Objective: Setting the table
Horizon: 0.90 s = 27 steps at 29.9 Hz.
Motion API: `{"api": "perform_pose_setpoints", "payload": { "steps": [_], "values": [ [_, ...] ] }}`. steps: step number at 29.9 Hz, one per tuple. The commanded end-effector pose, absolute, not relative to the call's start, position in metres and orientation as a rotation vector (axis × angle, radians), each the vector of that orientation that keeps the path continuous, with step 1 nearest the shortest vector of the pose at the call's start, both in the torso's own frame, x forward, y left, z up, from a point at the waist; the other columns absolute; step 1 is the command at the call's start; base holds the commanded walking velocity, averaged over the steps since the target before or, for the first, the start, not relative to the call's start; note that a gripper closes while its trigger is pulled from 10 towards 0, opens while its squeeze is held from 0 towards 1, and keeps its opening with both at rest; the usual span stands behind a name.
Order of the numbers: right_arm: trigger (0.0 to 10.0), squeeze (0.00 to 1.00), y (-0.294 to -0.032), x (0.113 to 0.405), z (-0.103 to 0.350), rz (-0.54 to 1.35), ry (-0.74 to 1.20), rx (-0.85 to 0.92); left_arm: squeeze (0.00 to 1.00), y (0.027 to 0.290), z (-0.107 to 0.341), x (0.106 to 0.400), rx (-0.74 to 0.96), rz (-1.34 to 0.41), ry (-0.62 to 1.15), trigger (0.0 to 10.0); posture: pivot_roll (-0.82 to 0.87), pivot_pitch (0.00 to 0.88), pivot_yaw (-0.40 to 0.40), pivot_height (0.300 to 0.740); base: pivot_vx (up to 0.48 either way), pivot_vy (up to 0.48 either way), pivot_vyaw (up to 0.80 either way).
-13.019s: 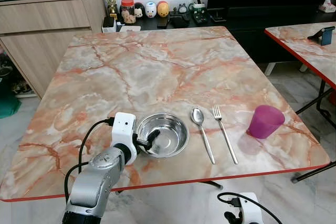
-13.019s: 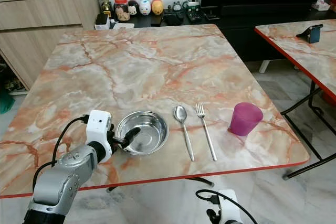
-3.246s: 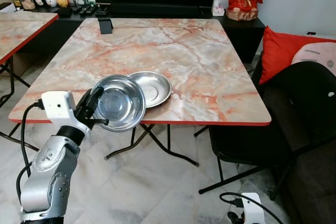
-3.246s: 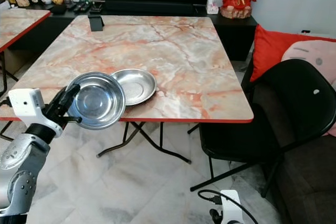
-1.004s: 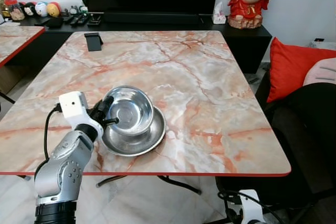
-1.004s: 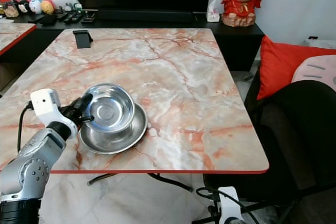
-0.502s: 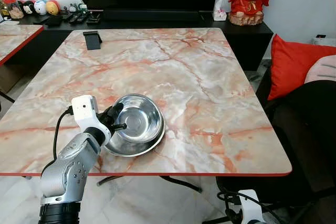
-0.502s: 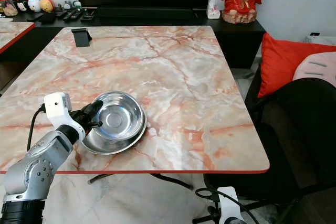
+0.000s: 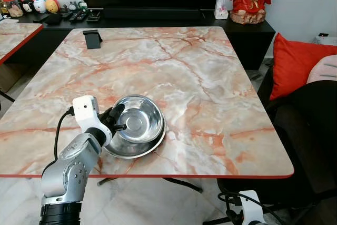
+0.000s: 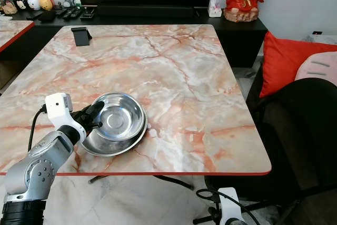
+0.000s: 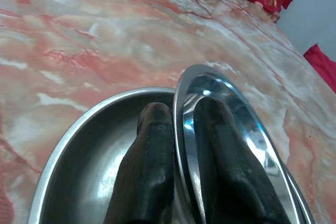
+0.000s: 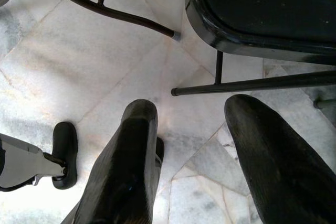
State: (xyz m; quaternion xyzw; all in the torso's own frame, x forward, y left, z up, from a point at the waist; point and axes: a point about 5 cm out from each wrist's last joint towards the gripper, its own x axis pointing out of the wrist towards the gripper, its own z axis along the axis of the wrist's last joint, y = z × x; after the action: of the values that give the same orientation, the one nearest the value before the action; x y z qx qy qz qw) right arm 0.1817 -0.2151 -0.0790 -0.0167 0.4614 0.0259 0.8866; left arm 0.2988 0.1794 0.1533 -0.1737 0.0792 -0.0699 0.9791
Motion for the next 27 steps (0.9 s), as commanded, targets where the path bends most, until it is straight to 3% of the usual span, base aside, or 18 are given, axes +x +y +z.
{"api": "perform_pose_setpoints", "payload": {
  "steps": [1, 2, 3, 13, 27],
  "values": [
    [10.0, 0.00, -0.217, 0.183, -0.078, 0.056, 0.956, -0.043, 0.31, 0.180, 0.162, 0.300, -0.330, -0.149, 0.142, 10.0, -0.01, 0.000, -0.011, 0.707, 0.000, 0.000, 0.00],
    [10.0, 0.00, -0.217, 0.183, -0.078, 0.056, 0.956, -0.043, 0.31, 0.180, 0.162, 0.300, -0.328, -0.150, 0.144, 10.0, -0.01, 0.000, -0.011, 0.707, 0.000, 0.000, 0.00],
    [10.0, 0.00, -0.217, 0.183, -0.078, 0.056, 0.956, -0.043, 0.00, 0.180, 0.162, 0.300, -0.328, -0.150, 0.145, 10.0, -0.01, 0.000, -0.011, 0.707, 0.000, 0.000, 0.00],
    [10.0, 0.00, -0.216, 0.184, -0.078, 0.061, 0.957, -0.045, 0.00, 0.192, 0.162, 0.297, -0.246, -0.129, 0.170, 10.0, 0.00, 0.000, -0.014, 0.707, 0.000, 0.000, 0.00],
    [10.0, 0.00, -0.216, 0.184, -0.078, 0.064, 0.957, -0.045, 0.00, 0.188, 0.159, 0.294, -0.197, -0.170, 0.195, 10.0, 0.00, 0.000, -0.013, 0.707, 0.000, 0.000, 0.00]
  ]
}}
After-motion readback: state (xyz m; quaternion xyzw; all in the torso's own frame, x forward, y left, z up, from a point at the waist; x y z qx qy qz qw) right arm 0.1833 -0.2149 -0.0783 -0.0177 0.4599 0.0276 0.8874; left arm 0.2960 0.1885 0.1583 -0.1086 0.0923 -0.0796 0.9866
